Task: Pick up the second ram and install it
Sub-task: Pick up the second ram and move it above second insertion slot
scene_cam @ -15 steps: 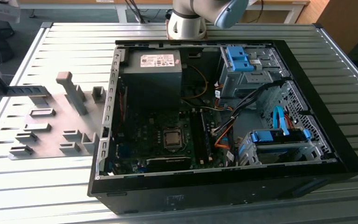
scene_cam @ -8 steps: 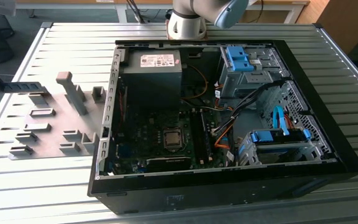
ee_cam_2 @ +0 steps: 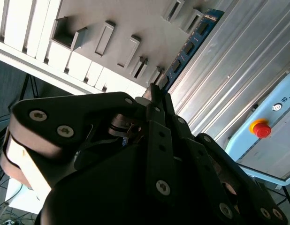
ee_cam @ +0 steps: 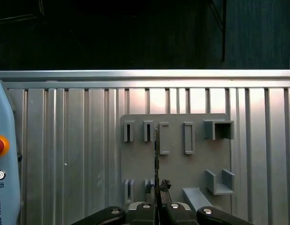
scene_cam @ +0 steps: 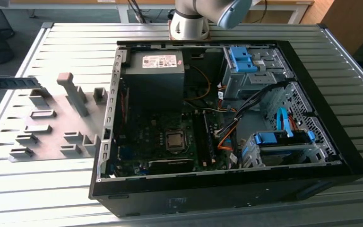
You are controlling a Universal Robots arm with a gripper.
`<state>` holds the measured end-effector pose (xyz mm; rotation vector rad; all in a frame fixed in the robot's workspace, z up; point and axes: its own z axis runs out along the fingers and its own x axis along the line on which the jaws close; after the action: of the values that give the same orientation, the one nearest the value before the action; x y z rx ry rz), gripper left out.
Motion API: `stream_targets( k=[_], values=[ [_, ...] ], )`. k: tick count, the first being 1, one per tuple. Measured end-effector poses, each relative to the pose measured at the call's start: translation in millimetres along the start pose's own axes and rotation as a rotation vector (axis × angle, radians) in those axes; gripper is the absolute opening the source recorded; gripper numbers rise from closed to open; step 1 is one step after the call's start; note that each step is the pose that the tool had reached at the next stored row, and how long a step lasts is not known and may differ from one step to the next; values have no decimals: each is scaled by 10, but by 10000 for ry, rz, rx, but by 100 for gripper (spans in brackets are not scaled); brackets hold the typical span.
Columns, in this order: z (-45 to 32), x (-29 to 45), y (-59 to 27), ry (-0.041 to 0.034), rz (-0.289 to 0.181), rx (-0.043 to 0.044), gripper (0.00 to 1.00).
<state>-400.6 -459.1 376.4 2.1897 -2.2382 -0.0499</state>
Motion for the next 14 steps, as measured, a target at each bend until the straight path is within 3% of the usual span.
stream_targets(
  k=[14],
  values=[
    [-227,-6,7,0,0,0,14]
  ],
)
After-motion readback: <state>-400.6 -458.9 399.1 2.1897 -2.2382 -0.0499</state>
